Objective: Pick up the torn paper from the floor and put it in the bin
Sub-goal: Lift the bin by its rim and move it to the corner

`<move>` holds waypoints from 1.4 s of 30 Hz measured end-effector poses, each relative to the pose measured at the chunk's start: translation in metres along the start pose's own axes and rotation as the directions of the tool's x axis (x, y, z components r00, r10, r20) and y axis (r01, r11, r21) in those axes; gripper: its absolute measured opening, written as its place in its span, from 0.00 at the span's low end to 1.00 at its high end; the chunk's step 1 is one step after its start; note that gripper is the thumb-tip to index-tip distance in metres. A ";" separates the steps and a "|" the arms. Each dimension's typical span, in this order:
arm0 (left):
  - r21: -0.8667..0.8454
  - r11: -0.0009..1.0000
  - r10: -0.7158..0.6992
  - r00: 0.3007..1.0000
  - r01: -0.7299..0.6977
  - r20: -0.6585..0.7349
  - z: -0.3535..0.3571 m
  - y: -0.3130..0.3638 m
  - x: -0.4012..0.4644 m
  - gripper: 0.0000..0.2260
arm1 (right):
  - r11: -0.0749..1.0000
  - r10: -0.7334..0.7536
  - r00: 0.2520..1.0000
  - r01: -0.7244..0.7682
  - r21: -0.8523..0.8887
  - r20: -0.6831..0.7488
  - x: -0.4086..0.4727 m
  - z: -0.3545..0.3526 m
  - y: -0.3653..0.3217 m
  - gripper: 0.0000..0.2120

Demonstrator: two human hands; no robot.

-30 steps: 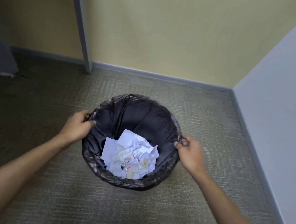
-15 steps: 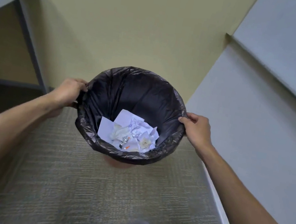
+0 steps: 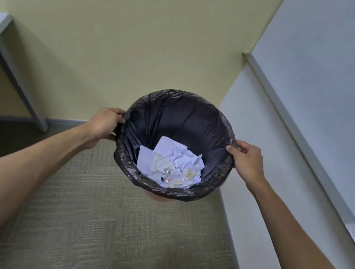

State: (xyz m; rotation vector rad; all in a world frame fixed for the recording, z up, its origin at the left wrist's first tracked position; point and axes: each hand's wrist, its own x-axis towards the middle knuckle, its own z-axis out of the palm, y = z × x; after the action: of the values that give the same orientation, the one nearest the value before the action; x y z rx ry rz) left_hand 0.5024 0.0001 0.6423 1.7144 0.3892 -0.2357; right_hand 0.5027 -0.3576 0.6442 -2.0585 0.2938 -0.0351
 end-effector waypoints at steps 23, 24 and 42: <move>0.239 0.962 -0.202 0.929 0.130 0.309 0.121 0.173 0.354 0.19 | 0.813 0.494 0.861 -0.410 0.415 -0.118 0.318 -0.017 -0.030 0.04; 0.249 0.959 -0.211 0.928 0.136 0.306 0.130 0.174 0.371 0.19 | 0.807 0.507 0.853 -0.419 0.416 -0.124 0.338 -0.013 -0.022 0.04; 0.275 0.938 -0.265 0.947 0.210 0.182 0.294 -0.093 0.645 0.27 | 0.849 0.506 0.863 -0.499 0.171 0.009 0.595 0.111 0.280 0.18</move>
State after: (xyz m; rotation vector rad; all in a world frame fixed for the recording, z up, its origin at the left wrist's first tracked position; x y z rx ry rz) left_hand 1.0781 -0.1946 0.2661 1.8658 0.4192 -0.6700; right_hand 1.0423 -0.5227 0.2883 -1.7583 0.8204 0.2186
